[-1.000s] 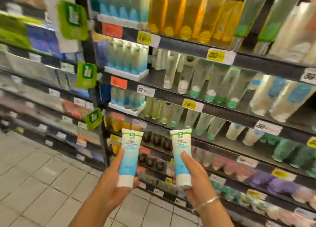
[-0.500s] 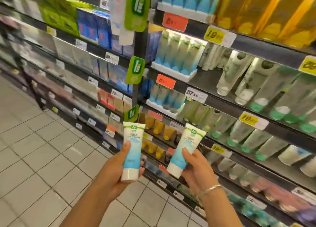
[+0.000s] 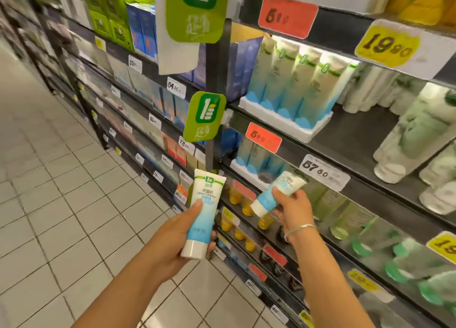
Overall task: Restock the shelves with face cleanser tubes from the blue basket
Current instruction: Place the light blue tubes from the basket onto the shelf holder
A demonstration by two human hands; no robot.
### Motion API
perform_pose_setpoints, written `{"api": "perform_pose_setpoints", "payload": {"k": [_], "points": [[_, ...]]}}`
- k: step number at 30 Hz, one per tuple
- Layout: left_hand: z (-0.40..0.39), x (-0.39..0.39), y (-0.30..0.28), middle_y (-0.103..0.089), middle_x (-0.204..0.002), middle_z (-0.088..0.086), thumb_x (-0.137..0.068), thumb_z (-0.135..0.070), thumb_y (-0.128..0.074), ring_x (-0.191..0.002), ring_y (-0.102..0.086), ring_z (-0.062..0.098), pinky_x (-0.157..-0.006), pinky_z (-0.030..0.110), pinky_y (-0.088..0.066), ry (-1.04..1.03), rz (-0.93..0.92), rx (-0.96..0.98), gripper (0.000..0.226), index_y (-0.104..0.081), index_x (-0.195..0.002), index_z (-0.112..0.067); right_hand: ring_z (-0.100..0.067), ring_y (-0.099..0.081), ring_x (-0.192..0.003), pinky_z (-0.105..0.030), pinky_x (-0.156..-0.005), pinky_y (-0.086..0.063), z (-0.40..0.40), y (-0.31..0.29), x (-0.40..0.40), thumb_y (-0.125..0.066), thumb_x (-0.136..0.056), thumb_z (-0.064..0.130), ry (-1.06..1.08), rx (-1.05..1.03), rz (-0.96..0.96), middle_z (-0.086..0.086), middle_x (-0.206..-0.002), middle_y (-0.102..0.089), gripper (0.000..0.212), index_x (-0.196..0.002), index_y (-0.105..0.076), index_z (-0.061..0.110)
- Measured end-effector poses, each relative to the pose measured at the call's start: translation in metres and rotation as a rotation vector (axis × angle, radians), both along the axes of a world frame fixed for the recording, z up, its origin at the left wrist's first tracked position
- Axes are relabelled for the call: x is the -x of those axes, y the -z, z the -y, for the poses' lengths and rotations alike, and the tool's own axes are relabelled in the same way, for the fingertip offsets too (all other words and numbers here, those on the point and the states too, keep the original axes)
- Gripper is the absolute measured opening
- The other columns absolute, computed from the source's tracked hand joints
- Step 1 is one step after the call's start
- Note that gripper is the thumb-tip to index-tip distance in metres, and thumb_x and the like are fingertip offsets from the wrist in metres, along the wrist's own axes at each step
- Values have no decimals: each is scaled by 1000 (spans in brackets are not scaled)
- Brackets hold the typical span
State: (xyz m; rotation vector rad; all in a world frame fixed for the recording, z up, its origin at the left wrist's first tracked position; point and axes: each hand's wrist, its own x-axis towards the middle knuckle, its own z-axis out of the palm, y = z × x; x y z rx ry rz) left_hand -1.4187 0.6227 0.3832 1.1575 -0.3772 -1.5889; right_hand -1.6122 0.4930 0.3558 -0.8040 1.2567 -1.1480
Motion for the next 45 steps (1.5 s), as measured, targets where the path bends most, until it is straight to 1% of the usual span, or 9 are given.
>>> {"api": "perform_pose_setpoints", "payload": {"k": [4,9,13,15,20,24,33,40,45], "points": [[23,1,7,-67,-68,10,-62,-41,-71,-57,-64,18,-50,29,-53,-32,-9,-39,48,-67,-98,-8,-14,-61,-79,-17,-61,-48,28,12,-8,-66,-82,7,61,57,-149,-8,-100,-60,31,-108,-49,7],[46,-2,9,-67,-67,9,-60,-43,-72,-58,-65,17,-51,29,-54,-5,9,-54,52,-66,-100,-9,-22,-57,-93,-28,-81,-45,51,15,-15,-68,-81,9,159,92,-255,-11,-104,-56,39,-113,-50,-1],[58,-13,13,-68,-69,8,-57,-46,-74,-59,-66,17,-52,29,-54,60,51,-51,57,-66,-101,-11,-20,-59,-93,-24,-81,-48,60,20,-29,-69,-80,7,211,150,-308,-10,-101,-60,29,-103,-54,2],[62,-20,14,-68,-70,8,-56,-46,-74,-60,-66,16,-53,30,-54,99,52,-53,60,-65,-103,-11,-25,-62,-95,-33,-85,-52,63,25,-34,-70,-78,6,232,144,-356,-15,-104,-64,29,-103,-57,-3],[83,-40,7,-69,-72,9,-58,-45,-71,-59,-66,16,-52,29,-54,148,38,-11,56,-64,-103,-12,-33,-63,-94,-44,-86,-51,85,20,-46,-72,-78,11,294,137,-499,-20,-100,-66,23,-71,-51,19],[88,-50,13,-69,-73,9,-57,-45,-72,-61,-66,16,-53,29,-54,185,28,-19,60,-62,-106,-12,-35,-62,-98,-38,-84,-48,87,28,-50,-69,-82,15,276,141,-662,-24,-104,-65,27,-97,-60,-6],[100,-63,21,-69,-78,11,-58,-47,-73,-65,-67,18,-55,30,-55,206,-5,-5,54,-67,-101,-15,-40,-59,-102,-41,-87,-46,99,34,-63,-57,-91,25,82,80,-992,-26,-110,-64,35,-105,-59,-6],[105,-55,31,-70,-83,12,-62,-47,-70,-68,-68,20,-55,31,-54,185,15,-20,60,-59,-112,-15,-38,-59,-99,-45,-87,-48,89,23,-64,-57,-89,35,0,26,-970,-26,-108,-63,46,-105,-59,-7],[116,-35,41,-71,-90,9,-71,-48,-61,-80,-68,21,-69,36,-56,319,176,20,48,-59,-108,-19,-20,-59,-90,-28,-75,-51,49,15,-58,-56,-89,33,-12,110,-591,-3,-102,-56,23,-102,-55,14]]}}
